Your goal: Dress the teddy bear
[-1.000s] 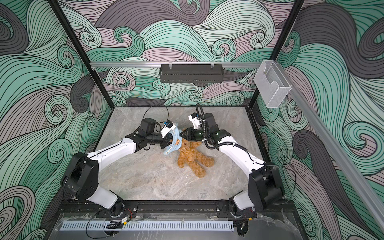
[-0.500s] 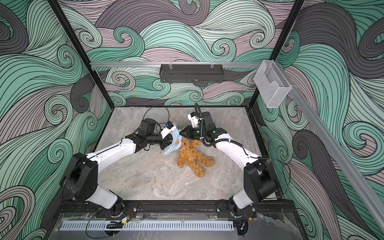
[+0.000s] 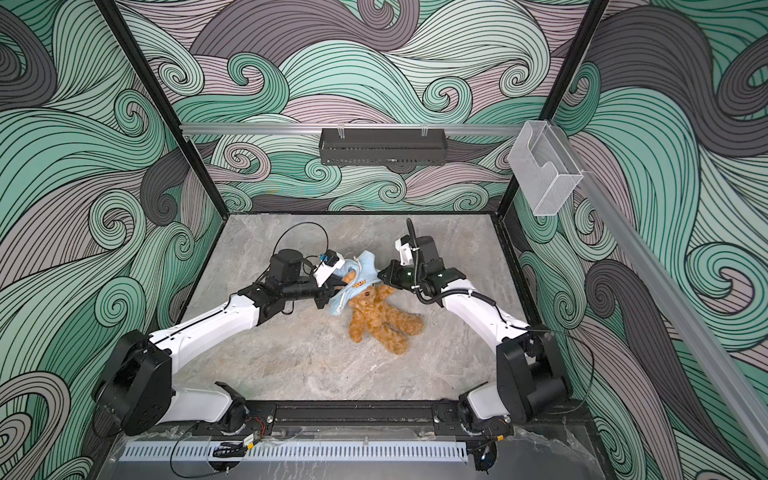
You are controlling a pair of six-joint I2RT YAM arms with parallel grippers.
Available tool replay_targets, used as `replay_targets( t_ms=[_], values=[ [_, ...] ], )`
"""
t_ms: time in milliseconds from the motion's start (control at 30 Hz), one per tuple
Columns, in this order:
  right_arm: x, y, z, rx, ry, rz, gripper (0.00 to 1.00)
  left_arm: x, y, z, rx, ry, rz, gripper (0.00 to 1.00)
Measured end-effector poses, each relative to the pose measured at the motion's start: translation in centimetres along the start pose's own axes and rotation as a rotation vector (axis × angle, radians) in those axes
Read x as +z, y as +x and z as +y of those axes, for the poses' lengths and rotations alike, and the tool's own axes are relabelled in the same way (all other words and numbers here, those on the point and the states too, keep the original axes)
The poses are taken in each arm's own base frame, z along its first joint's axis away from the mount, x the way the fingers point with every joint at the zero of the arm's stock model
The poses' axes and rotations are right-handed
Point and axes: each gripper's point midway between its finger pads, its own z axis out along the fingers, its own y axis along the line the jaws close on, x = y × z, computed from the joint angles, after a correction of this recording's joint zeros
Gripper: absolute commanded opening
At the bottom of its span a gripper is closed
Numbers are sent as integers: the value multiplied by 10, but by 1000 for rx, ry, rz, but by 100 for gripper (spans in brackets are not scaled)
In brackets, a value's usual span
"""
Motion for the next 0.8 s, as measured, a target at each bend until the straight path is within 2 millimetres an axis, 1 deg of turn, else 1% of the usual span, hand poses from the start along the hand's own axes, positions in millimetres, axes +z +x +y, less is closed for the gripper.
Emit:
replay_targets(
  t_ms=[100, 167, 267, 400, 467, 500, 633, 667, 700, 800],
  values=[
    [4, 8, -7, -3, 0, 6, 0, -2, 2, 5, -43, -44, -21, 0],
    [9, 18, -16, 1, 6, 18, 0, -5, 4, 5, -76, -64, -38, 0],
    [16, 30, -28, 0, 12, 31, 0, -8, 11, 3, -124, -79, -58, 0],
    [30, 37, -34, 0, -13, 57, 0, -10, 20, -2, -152, -63, -46, 0],
    [34, 36, -30, -17, -49, 61, 1, -10, 22, -4, -147, -49, -30, 0],
    [34, 35, -27, -32, -70, 57, 5, -10, 21, -5, -140, -41, -21, 0],
    [30, 27, -16, -78, -146, 43, 14, -9, 14, -7, -87, -21, -19, 0],
    [28, 25, -14, -85, -165, 39, 15, -9, 13, -8, -72, -15, -21, 0],
    [27, 23, -12, -87, -178, 36, 15, -8, 12, -8, -60, -11, -20, 0],
    [25, 19, -4, -88, -221, 27, 6, -2, 7, -8, -31, 15, -17, 0]
  ],
)
